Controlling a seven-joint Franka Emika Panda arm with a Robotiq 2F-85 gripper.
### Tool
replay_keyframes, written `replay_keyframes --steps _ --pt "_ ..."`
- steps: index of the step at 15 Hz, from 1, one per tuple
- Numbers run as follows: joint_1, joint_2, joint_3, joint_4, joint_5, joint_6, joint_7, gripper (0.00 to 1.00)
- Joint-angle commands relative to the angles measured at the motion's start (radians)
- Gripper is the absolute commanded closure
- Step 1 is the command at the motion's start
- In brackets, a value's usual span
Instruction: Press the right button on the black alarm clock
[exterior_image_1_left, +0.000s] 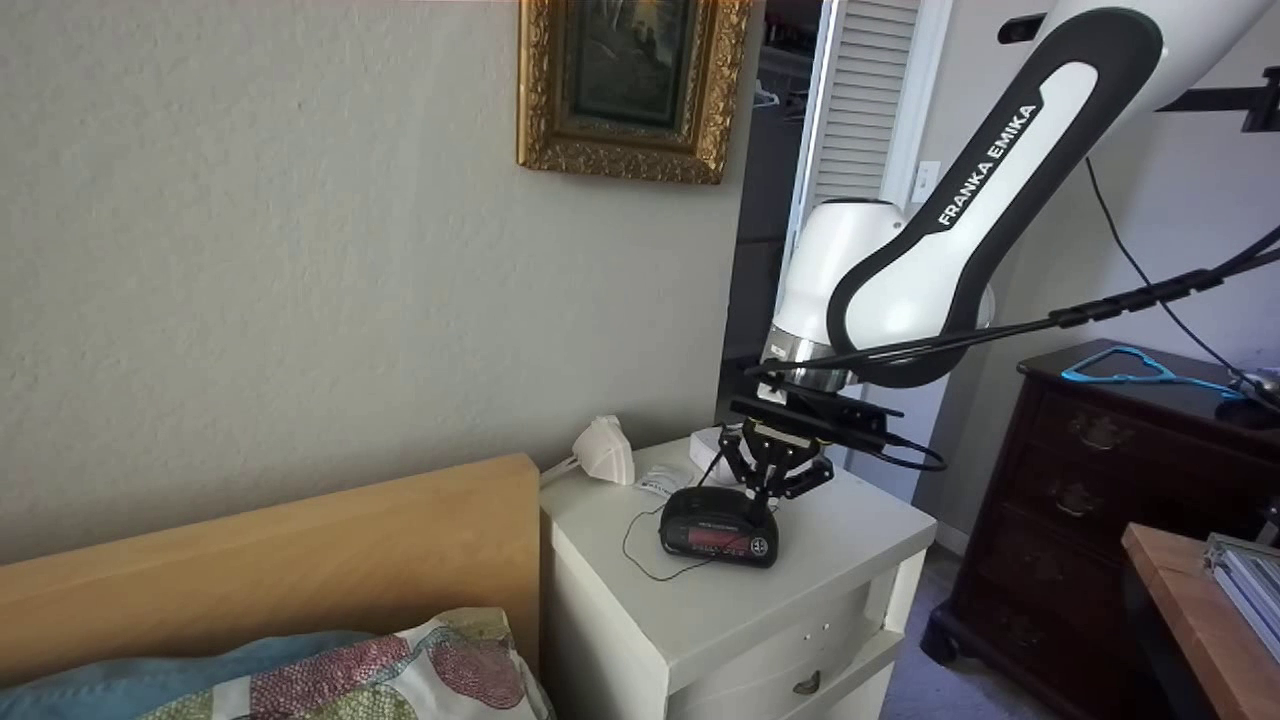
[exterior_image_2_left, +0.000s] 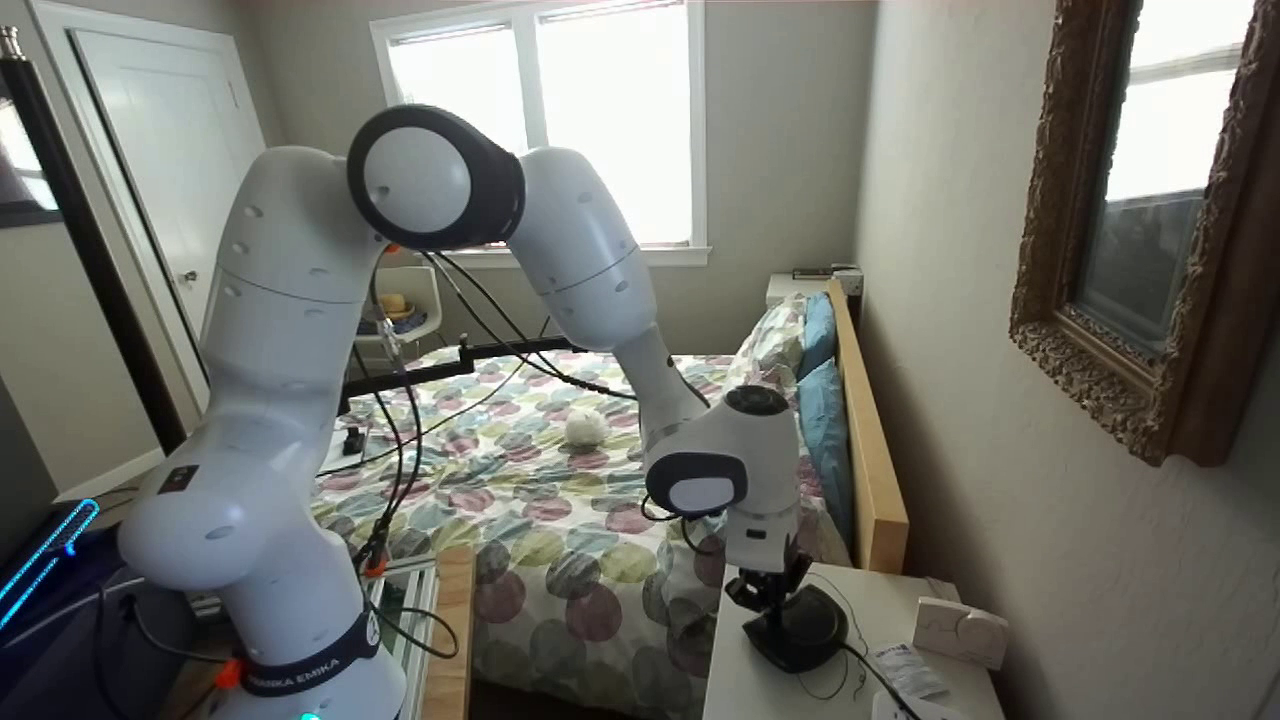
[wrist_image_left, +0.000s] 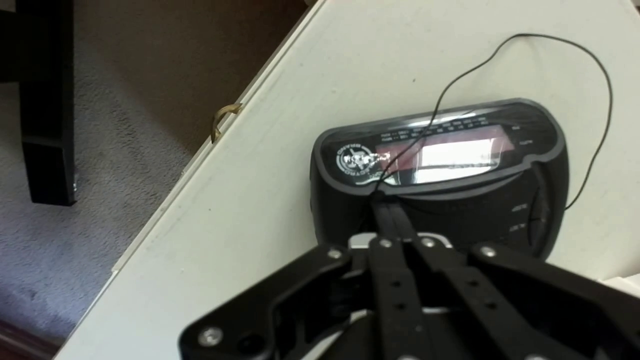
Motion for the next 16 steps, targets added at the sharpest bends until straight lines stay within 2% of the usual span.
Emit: replay_keyframes --steps 1,4,6,11,13,16 --pt "-0.035 0.030 0.040 0.014 0.075 0.019 -0.074 0.98" --pt "-0.083 0.041 0.085 0.022 0.116 -0.009 -0.160 0.98" --pt "-0.054 0.039 0.046 0.024 0.101 -0.020 -0.156 0.98" --pt "-0.063 0.017 0.063 0.025 0.117 -0.024 -0.182 0.98" --pt "-0.047 0.050 0.045 0.042 0.100 -0.043 -0.179 0.98" --pt "-0.038 0.026 0.039 0.032 0.099 -0.051 -0.192 0.98"
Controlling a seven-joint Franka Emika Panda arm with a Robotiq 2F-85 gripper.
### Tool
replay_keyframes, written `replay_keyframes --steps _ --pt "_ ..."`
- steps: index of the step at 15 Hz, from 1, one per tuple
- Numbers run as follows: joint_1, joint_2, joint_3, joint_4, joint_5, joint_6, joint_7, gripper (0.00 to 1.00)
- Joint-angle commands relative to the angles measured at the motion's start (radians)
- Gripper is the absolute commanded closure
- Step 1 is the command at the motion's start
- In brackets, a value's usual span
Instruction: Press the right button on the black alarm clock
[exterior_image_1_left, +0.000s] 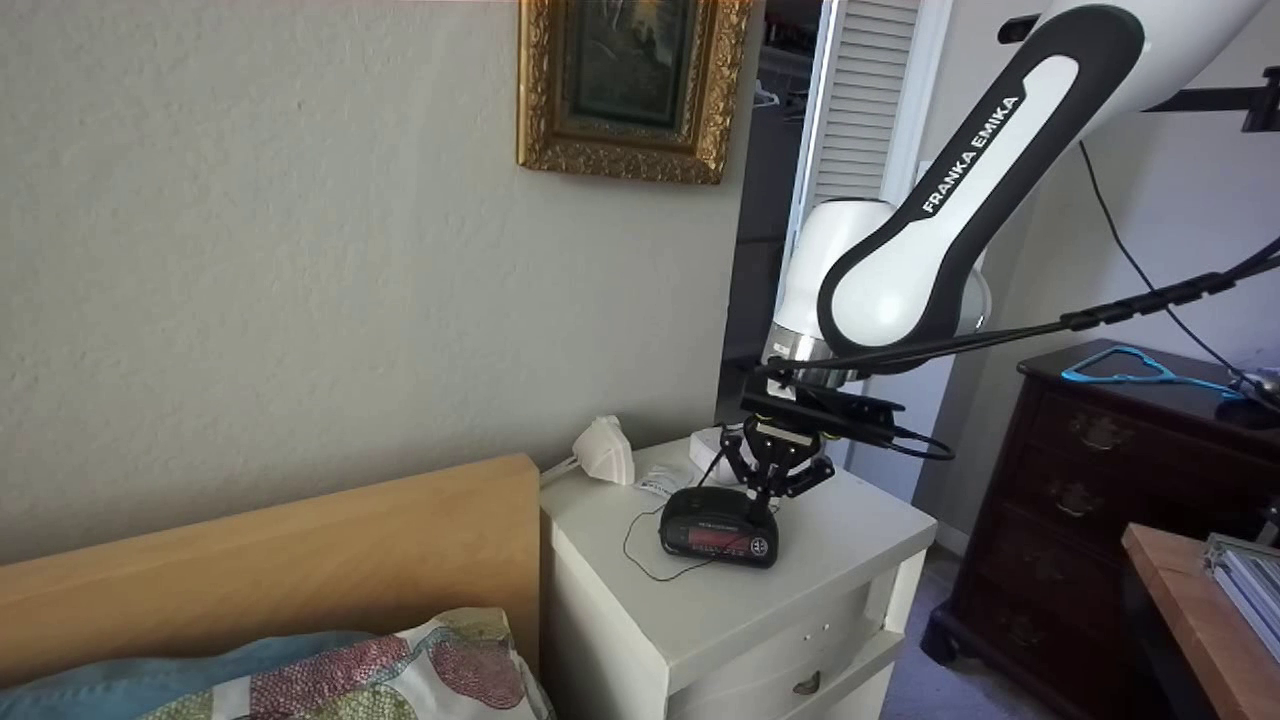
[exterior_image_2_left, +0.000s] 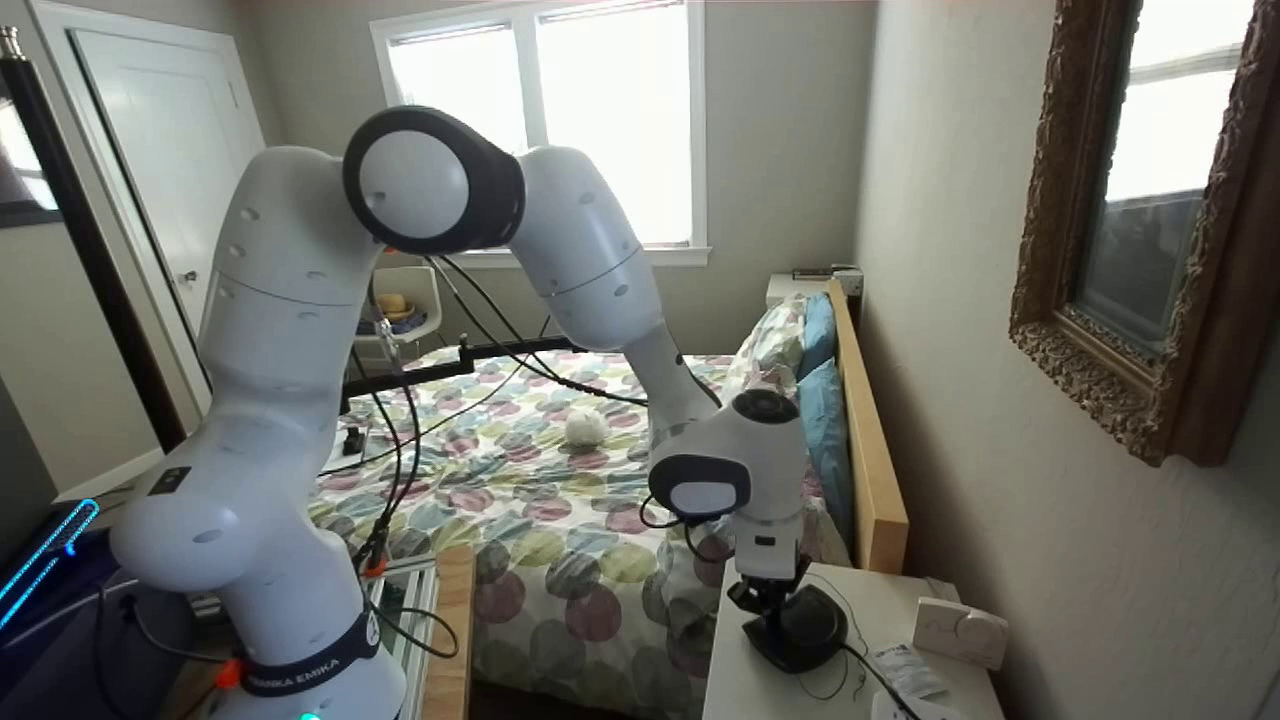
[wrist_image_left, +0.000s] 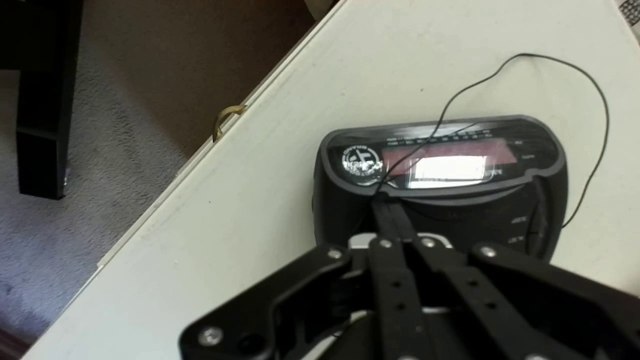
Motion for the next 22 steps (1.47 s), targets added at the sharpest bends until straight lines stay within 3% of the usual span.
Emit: replay_keyframes --steps 1,3,7,22 --pt "0.026 0.009 -0.015 0.014 0.032 -0.025 -0.026 0.98" --pt "0.069 -0.028 -0.066 -0.008 0.010 -0.037 0.030 0.98" --pt "0.098 -0.025 -0.088 -0.010 0.008 -0.015 0.035 0.98" --pt "0.125 -0.006 -0.087 0.004 0.011 -0.002 0.038 0.98"
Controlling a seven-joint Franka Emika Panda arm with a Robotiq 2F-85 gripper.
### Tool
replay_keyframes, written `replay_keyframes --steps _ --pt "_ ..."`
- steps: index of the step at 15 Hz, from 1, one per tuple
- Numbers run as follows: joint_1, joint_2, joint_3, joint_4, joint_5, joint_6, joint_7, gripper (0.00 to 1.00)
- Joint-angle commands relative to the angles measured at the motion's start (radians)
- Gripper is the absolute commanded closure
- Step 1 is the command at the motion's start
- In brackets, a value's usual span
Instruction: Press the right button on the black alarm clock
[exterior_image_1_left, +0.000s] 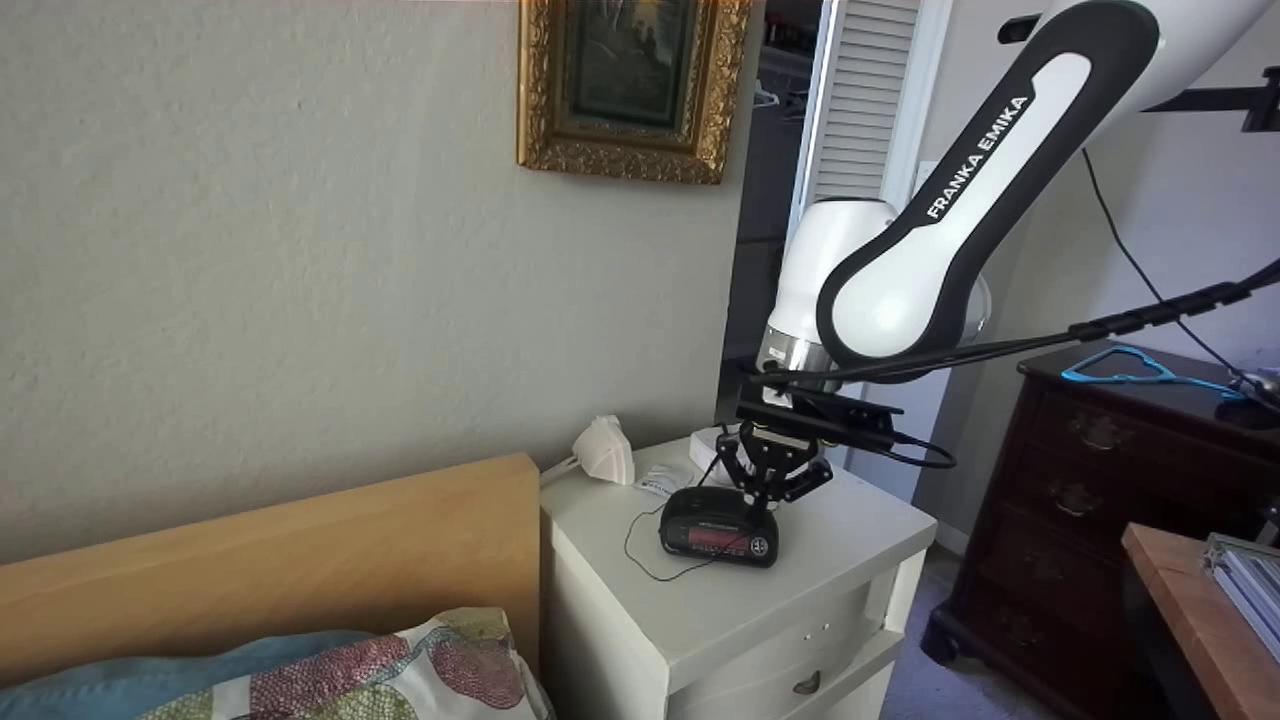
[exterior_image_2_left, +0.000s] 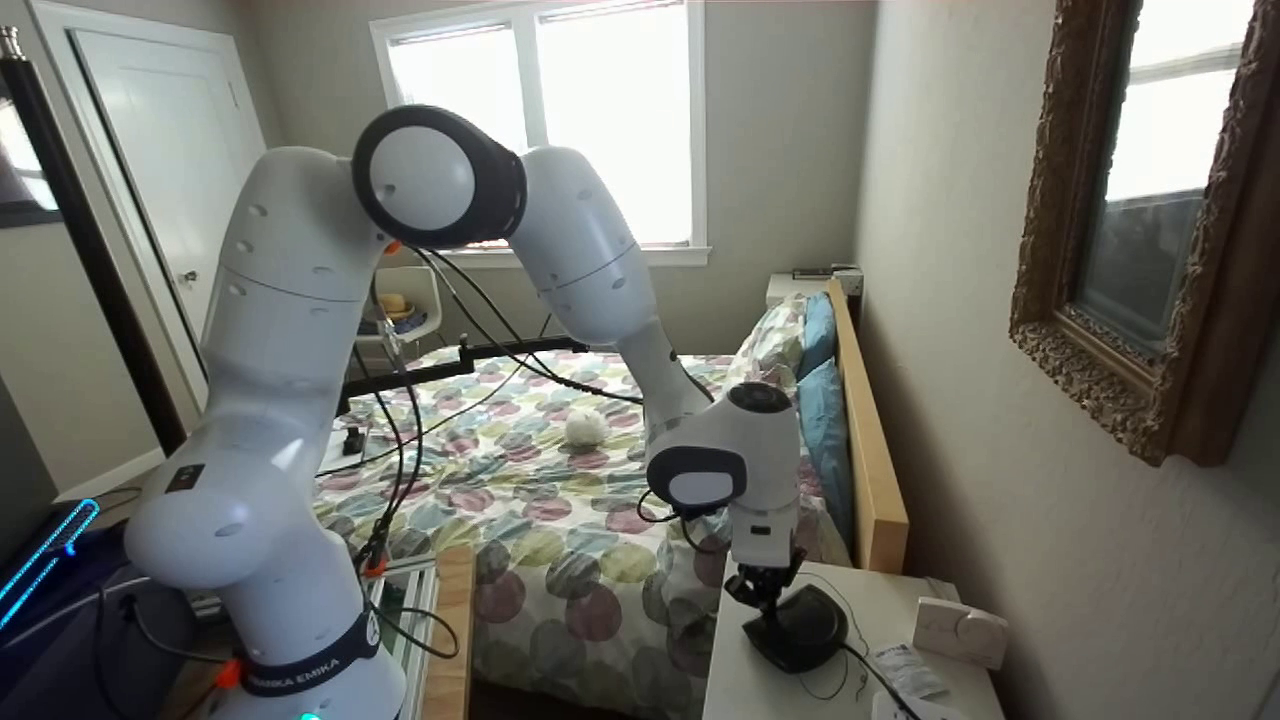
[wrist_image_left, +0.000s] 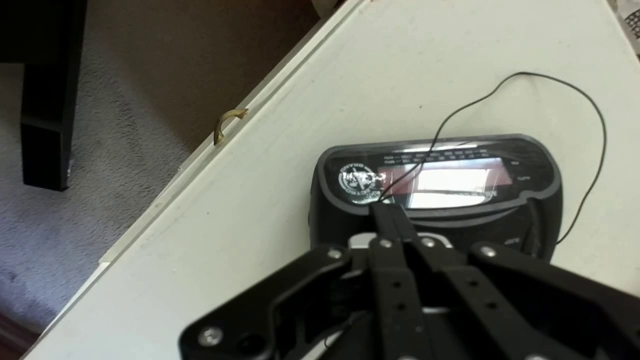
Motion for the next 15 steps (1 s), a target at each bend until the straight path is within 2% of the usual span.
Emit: replay_keyframes --steps 1,15 --pt "0.017 -0.009 -0.011 0.003 0.012 0.003 0.012 0.98" --pt "0.021 0.034 -0.036 0.037 0.005 0.002 0.018 0.98"
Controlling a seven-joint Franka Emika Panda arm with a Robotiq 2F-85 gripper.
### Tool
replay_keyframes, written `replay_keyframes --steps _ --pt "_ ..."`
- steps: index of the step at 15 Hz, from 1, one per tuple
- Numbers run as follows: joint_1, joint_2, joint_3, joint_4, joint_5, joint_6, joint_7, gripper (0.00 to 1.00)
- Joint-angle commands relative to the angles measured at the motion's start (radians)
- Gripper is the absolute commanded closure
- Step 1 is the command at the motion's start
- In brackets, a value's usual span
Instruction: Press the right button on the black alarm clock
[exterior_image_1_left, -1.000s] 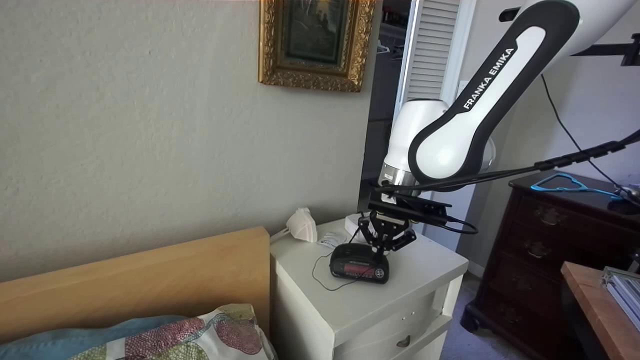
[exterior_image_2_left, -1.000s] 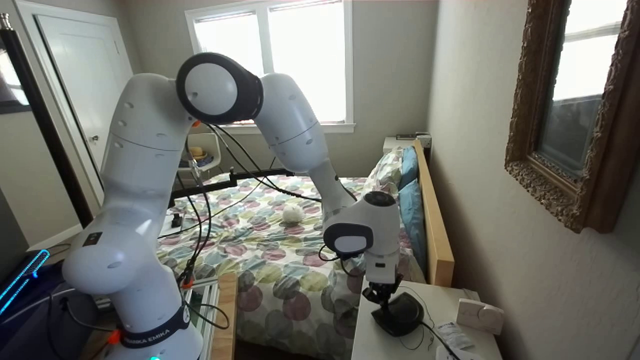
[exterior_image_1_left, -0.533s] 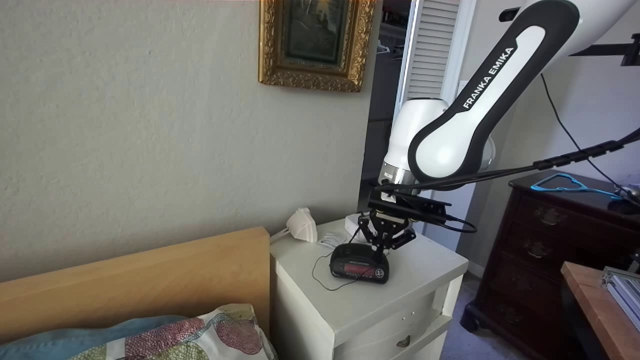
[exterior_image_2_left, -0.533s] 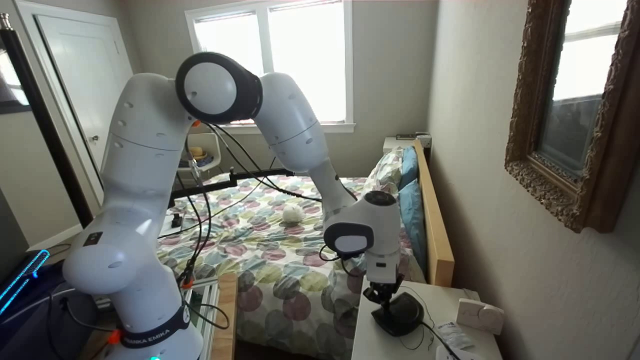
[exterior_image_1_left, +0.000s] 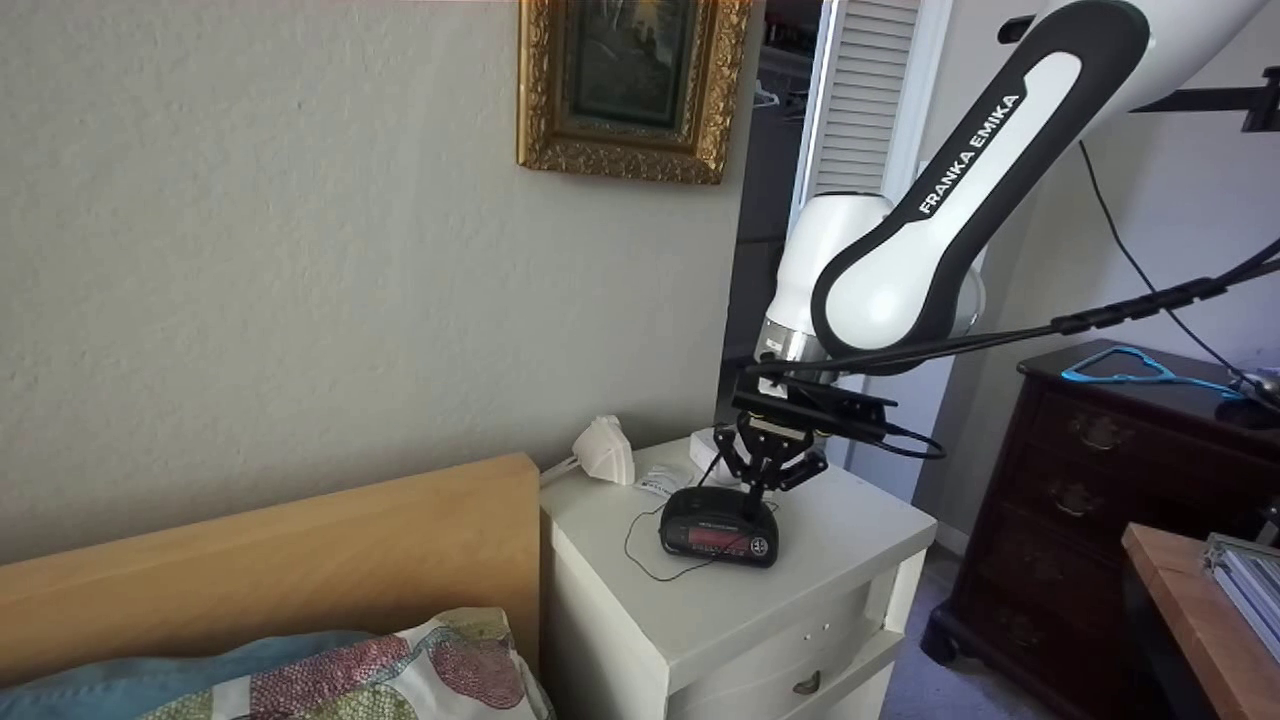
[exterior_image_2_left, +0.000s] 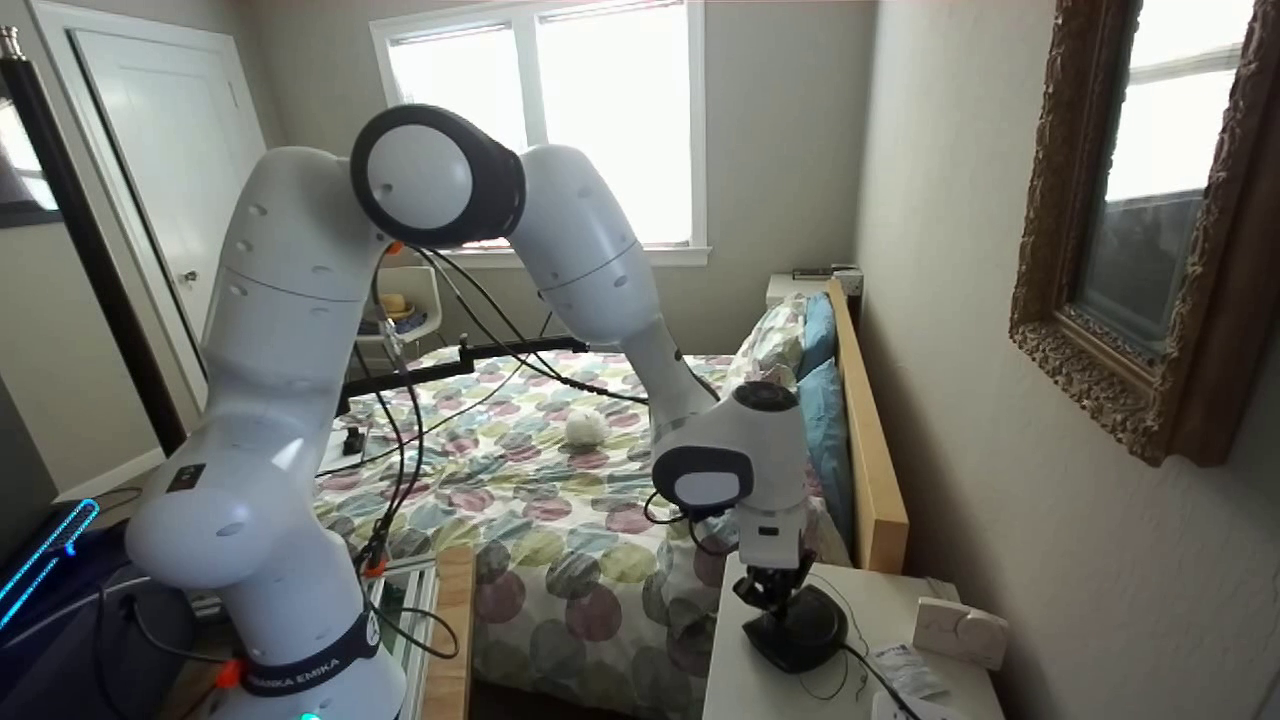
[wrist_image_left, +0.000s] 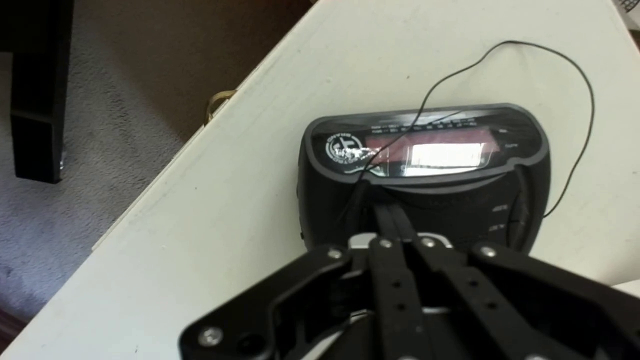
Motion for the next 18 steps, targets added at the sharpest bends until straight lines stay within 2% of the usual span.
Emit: replay_keyframes --steps 1,6,7,8,9,11,13,15,18 --pt "0.018 0.044 -0.016 0.025 0.003 -0.004 0.023 0.98" --pt "0.023 0.018 -0.019 0.016 0.004 -0.004 0.026 0.98" --pt "0.051 -0.008 -0.044 0.005 -0.015 -0.014 0.054 0.98" --pt "0.096 -0.031 -0.089 -0.007 -0.046 -0.039 0.105 0.98" --pt "0.185 -0.050 -0.181 -0.021 -0.113 -0.054 0.206 0.98" --pt "0.285 -0.099 -0.285 -0.038 -0.233 -0.115 0.341 0.98" --pt "0.344 -0.166 -0.336 -0.049 -0.367 -0.200 0.461 0.99" --pt "0.348 -0.251 -0.316 -0.055 -0.489 -0.299 0.542 0.72" --pt "0.281 -0.379 -0.205 -0.064 -0.601 -0.434 0.594 0.53"
